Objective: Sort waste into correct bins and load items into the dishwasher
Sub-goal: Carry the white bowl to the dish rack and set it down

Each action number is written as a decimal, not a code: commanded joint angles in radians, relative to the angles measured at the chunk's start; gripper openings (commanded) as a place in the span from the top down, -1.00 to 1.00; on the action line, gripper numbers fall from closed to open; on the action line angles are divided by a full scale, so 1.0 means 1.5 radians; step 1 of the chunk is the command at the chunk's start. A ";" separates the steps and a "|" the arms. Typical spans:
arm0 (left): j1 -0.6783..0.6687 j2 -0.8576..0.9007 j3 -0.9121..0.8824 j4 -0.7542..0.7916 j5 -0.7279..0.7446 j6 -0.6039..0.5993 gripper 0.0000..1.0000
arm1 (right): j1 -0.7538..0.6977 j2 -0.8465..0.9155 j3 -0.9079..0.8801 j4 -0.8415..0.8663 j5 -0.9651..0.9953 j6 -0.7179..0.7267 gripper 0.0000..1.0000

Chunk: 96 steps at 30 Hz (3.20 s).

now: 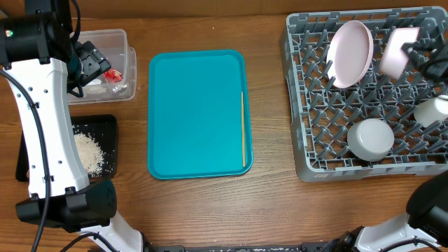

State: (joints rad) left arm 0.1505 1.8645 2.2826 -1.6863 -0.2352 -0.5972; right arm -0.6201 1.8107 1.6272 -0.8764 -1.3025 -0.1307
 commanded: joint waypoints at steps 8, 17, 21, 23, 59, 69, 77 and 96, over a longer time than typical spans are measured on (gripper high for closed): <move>0.000 -0.013 -0.005 0.000 0.002 -0.008 -0.99 | -0.049 0.000 -0.169 0.292 -0.054 0.210 0.92; 0.000 -0.013 -0.005 0.000 0.002 -0.008 -1.00 | -0.053 0.001 -0.182 0.361 0.009 0.235 0.92; 0.000 -0.013 -0.005 0.000 0.002 -0.008 -1.00 | -0.053 0.016 -0.182 0.407 0.023 0.275 0.92; 0.000 -0.013 -0.005 0.000 0.002 -0.008 -1.00 | -0.053 0.032 -0.182 0.434 0.022 0.300 0.92; 0.000 -0.013 -0.005 0.000 0.002 -0.008 -1.00 | 0.002 0.111 -0.182 0.490 0.089 0.349 0.92; 0.000 -0.013 -0.005 0.000 0.002 -0.008 -1.00 | -0.032 0.111 -0.182 0.489 0.087 0.360 0.92; 0.000 -0.013 -0.005 0.000 0.002 -0.008 -1.00 | -0.040 0.105 -0.182 0.487 0.081 0.384 0.89; 0.000 -0.013 -0.005 0.000 0.002 -0.008 -1.00 | -0.097 -0.017 -0.180 0.173 0.494 0.369 0.67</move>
State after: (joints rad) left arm 0.1505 1.8645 2.2826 -1.6863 -0.2352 -0.5972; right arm -0.7708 1.8515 1.3560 -0.6079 -0.6769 0.3813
